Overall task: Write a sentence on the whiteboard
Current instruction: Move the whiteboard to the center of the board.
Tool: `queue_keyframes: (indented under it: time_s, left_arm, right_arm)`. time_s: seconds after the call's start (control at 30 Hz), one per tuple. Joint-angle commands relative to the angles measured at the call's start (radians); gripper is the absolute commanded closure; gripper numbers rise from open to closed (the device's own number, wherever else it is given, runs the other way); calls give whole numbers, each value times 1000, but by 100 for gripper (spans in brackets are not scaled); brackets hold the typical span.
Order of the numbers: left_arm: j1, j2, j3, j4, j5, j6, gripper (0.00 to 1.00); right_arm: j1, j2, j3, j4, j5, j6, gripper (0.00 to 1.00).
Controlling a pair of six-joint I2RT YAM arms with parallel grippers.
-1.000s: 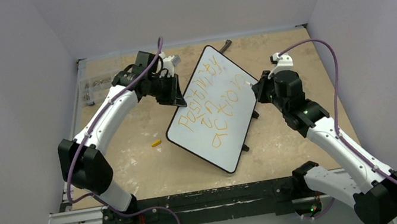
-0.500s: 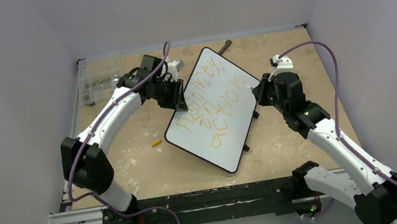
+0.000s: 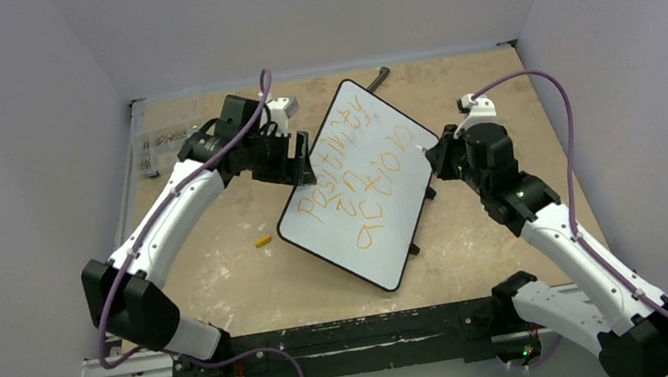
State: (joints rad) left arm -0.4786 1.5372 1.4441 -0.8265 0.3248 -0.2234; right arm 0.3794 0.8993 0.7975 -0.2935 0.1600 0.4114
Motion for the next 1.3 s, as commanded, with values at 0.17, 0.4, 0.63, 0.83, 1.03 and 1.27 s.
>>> queue_keyframes:
  time_s: [0.17, 0.4, 0.63, 0.83, 1.03, 1.27]
  left_arm:
    - [2, -277, -174, -19, -255, -85, 27]
    - [17, -319, -279, 119, -198, -171, 36]
    - [17, -192, -213, 183, -98, -207, 55]
    - [17, -148, -225, 250, -19, -240, 71]
    - [14, -137, -252, 312, 38, -285, 83]
    - [-15, -105, -264, 376, 54, -332, 86]
  right_arm:
    - [4, -39, 62, 3, -69, -6, 100]
    - [4, -42, 62, 5, -122, -3, 100]
    - [3, -86, 51, -30, -129, 0, 100]
    - [3, -112, 42, -53, -113, -6, 100]
    - [3, -109, 37, -49, -112, -6, 100]
    - [3, -106, 39, -51, -94, -9, 100]
